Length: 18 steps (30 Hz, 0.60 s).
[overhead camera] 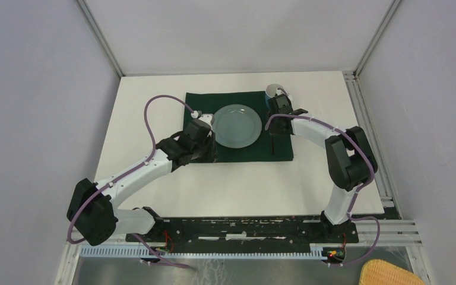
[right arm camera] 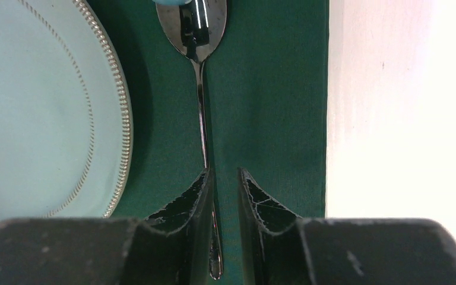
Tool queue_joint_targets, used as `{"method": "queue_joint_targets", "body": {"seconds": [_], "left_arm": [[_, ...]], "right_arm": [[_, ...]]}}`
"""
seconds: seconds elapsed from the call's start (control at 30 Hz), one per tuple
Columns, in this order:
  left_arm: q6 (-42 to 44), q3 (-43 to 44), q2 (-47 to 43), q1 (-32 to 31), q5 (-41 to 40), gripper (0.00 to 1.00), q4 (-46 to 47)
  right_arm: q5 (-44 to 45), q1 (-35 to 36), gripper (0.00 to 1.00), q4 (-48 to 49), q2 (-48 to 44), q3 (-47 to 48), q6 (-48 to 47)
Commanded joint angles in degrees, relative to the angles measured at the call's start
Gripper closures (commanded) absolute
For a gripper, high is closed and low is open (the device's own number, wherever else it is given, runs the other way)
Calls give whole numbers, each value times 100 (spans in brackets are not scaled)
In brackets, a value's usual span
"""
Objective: Set the dinner table for one person
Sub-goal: Place the fork on the napkin.
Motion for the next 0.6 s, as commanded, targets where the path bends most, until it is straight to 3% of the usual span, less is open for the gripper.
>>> {"method": "queue_joint_targets", "body": {"seconds": [0.0, 0.57], "left_arm": [[-94, 177, 3, 20, -74, 70, 182], [-111, 120, -72, 21, -87, 70, 169]], "right_arm": [[-26, 51, 74, 196, -14, 286, 9], [86, 41, 74, 67, 1, 572, -56]]}}
